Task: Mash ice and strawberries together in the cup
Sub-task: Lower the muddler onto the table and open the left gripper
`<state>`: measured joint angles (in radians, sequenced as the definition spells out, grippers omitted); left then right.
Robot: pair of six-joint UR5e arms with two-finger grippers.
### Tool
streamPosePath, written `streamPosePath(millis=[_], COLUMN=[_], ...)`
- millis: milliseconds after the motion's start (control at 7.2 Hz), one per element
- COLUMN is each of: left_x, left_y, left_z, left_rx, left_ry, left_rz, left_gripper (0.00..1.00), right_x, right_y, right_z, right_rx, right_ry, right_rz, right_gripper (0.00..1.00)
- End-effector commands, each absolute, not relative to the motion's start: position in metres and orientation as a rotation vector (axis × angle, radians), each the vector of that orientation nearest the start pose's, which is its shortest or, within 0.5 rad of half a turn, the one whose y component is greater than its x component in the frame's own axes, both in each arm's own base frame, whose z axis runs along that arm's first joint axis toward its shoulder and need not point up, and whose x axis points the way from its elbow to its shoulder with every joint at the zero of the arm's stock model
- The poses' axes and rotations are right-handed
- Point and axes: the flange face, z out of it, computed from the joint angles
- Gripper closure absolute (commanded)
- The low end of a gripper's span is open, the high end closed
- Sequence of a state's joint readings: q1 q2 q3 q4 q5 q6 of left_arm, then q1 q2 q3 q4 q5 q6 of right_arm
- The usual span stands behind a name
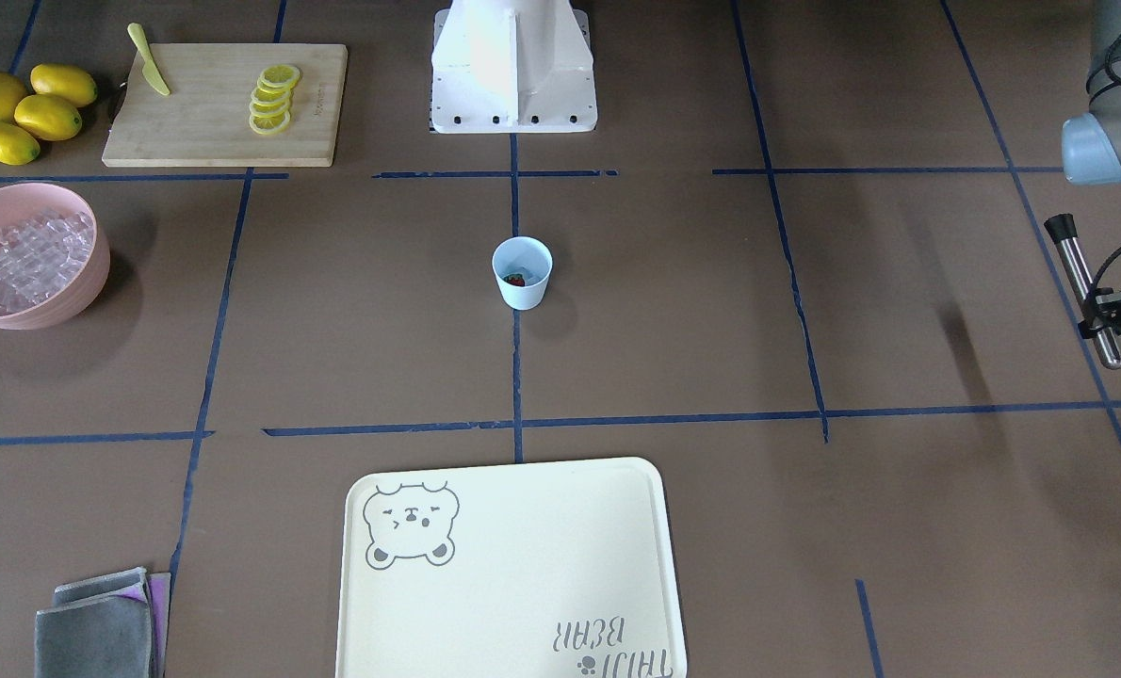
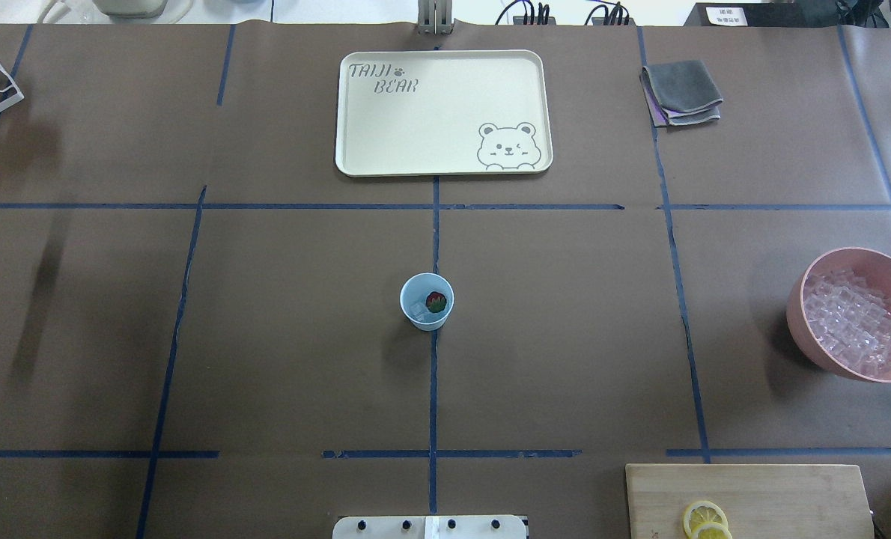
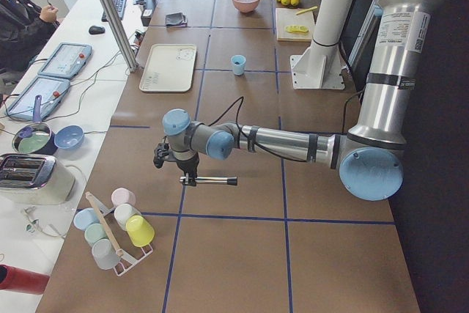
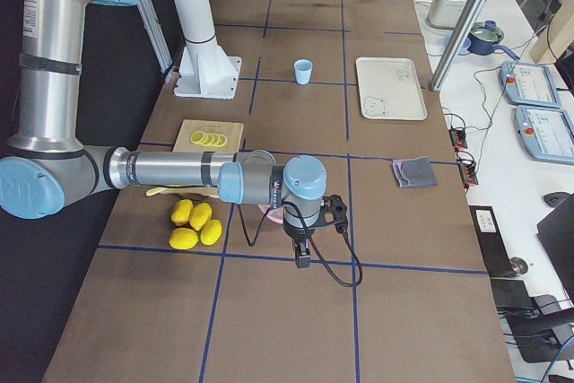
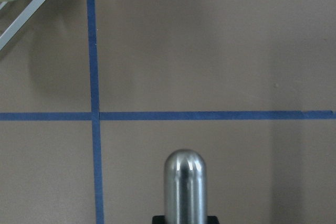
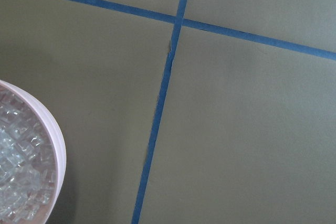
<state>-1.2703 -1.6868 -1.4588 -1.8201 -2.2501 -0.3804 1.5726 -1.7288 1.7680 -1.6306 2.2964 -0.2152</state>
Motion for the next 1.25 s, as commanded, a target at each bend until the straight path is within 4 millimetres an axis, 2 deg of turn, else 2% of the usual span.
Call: streamPosePath(millis=[0,139,278,556,695,973,1112], left_x=[0.101,0.108,0.129,0.156,0.155,0.156,0.156], left_y=[-0.549,-0.548,-0.543,-0.536,-0.52,-0.509,-0.509], left_z=[0.666,0.664,0.665,0.663,0.675,0.681,0.68], left_rx=[0.028,0.027,0.012,0.014,0.023,0.012,0.02], left_ry=[0.749,0.755,0.754,0.762,0.77,0.792,0.797], left_rz=[-0.093,-0.097,-0.061,0.003,0.018,0.031,0.037], left_gripper=[1.0,1.0,1.0,1.0,1.0,0.92,0.01], right_x=[0.068,0.068,0.068,0.068,0.068,0.068,0.068], right_y=[-0.423,-0.423,-0.423,-0.423,-0.423,-0.423,-0.423], right_z=[0.643,0.643,0.643,0.644,0.645,0.645,0.645], right_rx=[0.059,0.06,0.059,0.059,0.057,0.055,0.055], right_ry=[-0.725,-0.725,-0.725,-0.725,-0.723,-0.723,-0.723], right_rz=[-0.197,-0.198,-0.197,-0.197,-0.197,-0.196,-0.196], right_gripper=[0.01,0.01,0.01,0.01,0.01,0.01,0.01])
